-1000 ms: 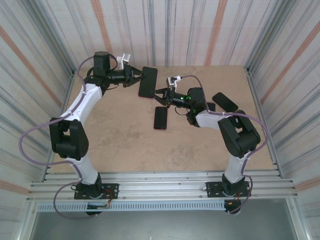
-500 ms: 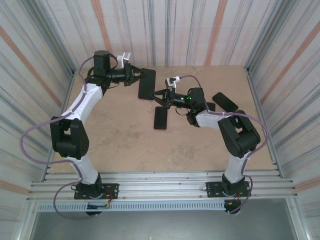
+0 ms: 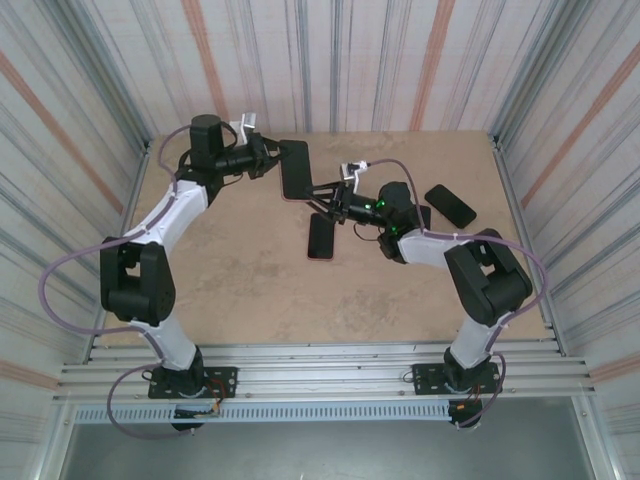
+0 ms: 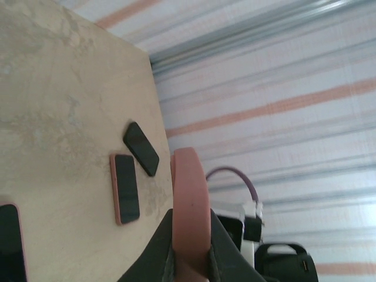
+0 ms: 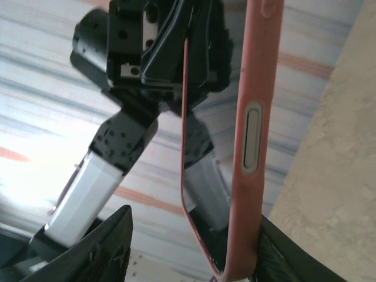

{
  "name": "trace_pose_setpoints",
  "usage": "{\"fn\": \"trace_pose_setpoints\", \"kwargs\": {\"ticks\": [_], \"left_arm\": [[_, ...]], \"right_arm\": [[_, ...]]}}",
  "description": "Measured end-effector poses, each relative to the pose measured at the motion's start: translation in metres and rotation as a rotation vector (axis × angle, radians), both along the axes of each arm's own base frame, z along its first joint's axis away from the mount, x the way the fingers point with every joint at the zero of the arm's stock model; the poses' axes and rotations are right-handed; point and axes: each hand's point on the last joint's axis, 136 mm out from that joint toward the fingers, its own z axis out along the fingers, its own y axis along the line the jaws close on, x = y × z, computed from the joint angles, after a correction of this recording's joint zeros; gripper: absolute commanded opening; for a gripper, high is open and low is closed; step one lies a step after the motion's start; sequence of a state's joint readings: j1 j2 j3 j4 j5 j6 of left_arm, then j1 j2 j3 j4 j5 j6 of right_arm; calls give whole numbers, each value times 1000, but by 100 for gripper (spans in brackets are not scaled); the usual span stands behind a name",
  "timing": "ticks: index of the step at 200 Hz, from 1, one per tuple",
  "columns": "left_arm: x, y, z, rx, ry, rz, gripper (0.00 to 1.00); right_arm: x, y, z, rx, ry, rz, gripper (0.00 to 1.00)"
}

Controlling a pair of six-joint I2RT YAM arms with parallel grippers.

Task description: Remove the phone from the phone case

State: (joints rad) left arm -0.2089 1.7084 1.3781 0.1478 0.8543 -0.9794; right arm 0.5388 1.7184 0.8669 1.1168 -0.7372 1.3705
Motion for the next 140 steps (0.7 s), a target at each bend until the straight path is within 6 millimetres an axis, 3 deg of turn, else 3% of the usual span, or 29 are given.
{"fn": "trace_pose_setpoints", "kwargs": {"ticks": [49,90,140], "left_arm": [[-1,2,18,-14,-59,205,0],[-8,3,40,-60,-101,299,0],[-1,14,25,-78,-49,385,0]], "right_arm": [[-15,15,4,-55,-101,-128,57],[-5,15,2,-55,-103,-231,51],[2,13,10,6,-127,-295,43]]}}
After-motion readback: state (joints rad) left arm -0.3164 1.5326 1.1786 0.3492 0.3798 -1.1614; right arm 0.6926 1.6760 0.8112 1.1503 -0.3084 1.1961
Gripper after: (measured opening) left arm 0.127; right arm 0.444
